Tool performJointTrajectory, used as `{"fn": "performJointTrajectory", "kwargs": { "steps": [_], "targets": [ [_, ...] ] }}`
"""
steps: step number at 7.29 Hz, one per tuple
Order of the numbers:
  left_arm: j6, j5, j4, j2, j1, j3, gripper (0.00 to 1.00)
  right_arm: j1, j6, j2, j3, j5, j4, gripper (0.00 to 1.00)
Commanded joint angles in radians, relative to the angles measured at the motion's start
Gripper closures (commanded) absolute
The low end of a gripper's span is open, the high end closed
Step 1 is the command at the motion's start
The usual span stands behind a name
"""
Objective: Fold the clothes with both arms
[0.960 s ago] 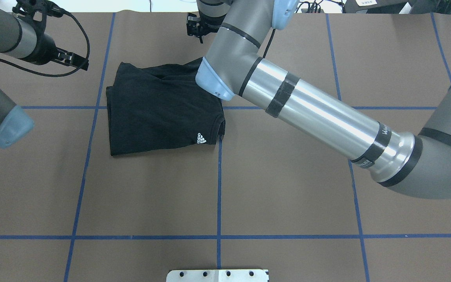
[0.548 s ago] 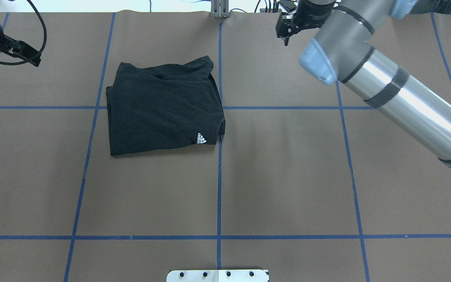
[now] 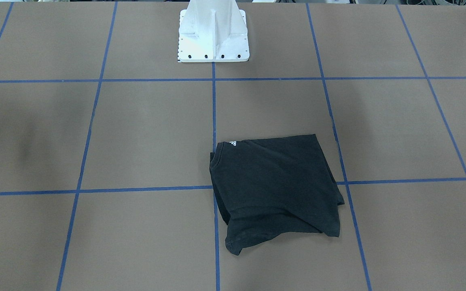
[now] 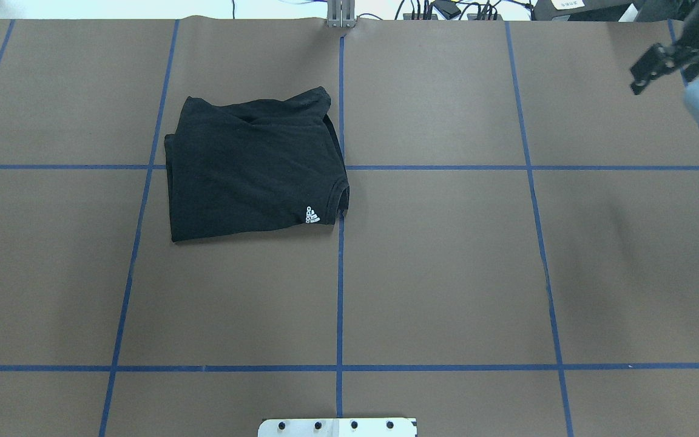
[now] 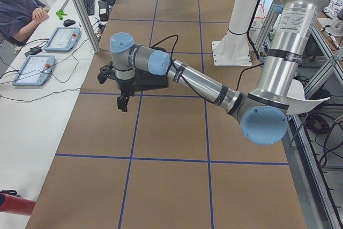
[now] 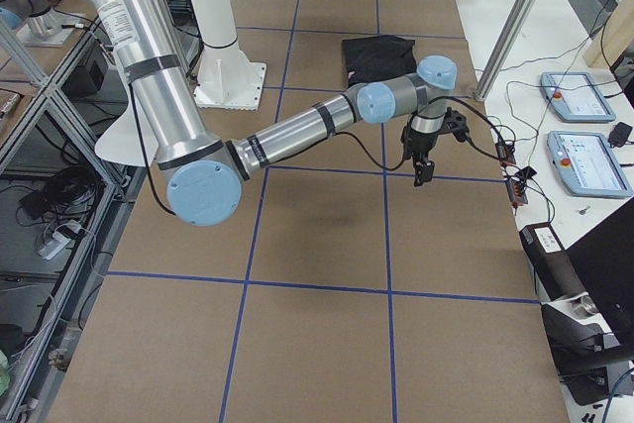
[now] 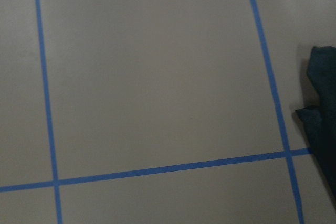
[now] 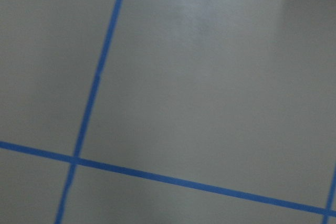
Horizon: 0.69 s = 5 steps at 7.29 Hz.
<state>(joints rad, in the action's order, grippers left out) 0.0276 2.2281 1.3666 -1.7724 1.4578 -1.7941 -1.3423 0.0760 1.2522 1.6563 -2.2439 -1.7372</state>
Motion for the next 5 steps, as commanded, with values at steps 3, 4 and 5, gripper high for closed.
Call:
{"fn": "performJointTrajectory", "kwargs": {
  "steps": [3,4,5],
  "targets": [
    [-0.251,0.004,0.006,0.213,0.147,-0.013,0.00,-0.252,-0.265,0.343,0.007,-0.085,0.004,0.00],
    [-0.236,0.005,0.006,0.214,0.147,-0.013,0.00,-0.253,-0.274,0.363,0.019,-0.069,0.016,0.00],
    [-0.229,0.014,0.005,0.228,0.148,-0.028,0.00,-0.244,-0.265,0.355,0.019,-0.009,0.028,0.00]
  ]
}}
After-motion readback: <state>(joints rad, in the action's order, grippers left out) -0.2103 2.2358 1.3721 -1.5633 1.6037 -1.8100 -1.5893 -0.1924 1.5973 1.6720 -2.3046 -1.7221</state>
